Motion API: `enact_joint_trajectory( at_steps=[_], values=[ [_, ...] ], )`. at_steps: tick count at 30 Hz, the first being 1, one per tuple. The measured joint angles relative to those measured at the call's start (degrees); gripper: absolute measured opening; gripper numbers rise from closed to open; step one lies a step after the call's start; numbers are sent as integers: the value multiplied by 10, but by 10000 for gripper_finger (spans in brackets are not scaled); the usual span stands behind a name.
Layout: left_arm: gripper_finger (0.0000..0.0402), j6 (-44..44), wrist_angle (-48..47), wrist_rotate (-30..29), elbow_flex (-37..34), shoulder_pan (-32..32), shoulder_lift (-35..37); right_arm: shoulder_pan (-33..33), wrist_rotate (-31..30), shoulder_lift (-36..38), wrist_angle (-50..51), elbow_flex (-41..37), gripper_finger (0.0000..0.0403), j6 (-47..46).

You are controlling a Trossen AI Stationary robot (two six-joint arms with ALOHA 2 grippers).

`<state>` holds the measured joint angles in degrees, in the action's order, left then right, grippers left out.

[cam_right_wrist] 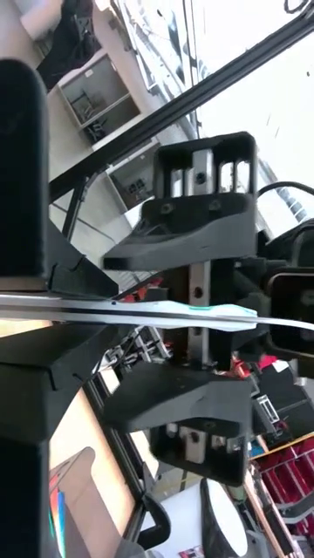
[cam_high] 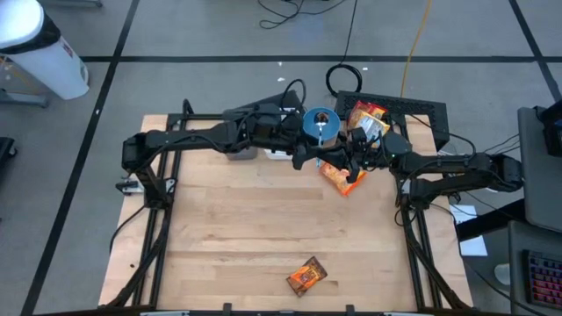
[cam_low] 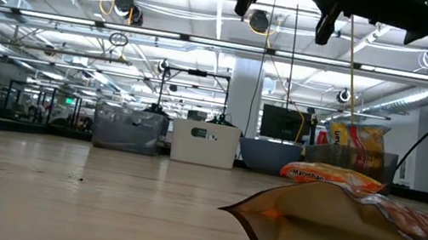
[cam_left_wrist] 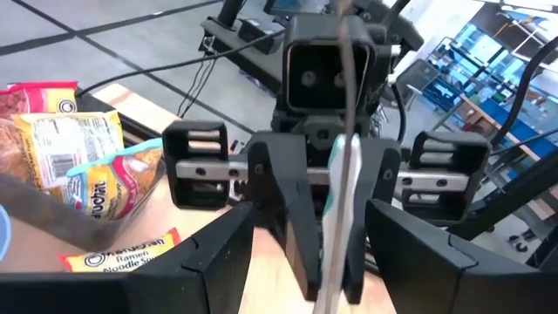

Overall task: Pick & Place Food Item
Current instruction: Put the blue patterned spoon into the left black bin

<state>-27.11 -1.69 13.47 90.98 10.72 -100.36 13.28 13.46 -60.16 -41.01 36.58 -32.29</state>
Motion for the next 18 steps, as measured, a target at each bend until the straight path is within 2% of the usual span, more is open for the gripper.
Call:
enact_joint_trajectory(
  at_steps=[4, 7, 18],
  values=[
    [226, 0, -2, -4, 0, 0, 0, 0, -1, 0, -1, 0, 22, 0],
    [208, 0, -2, -10, 0, 0, 0, 0, -1, 0, -1, 0, 22, 0],
    [55, 15, 0, 1, 1, 0, 0, 0, -1, 0, 1, 0, 22, 0]
  ],
)
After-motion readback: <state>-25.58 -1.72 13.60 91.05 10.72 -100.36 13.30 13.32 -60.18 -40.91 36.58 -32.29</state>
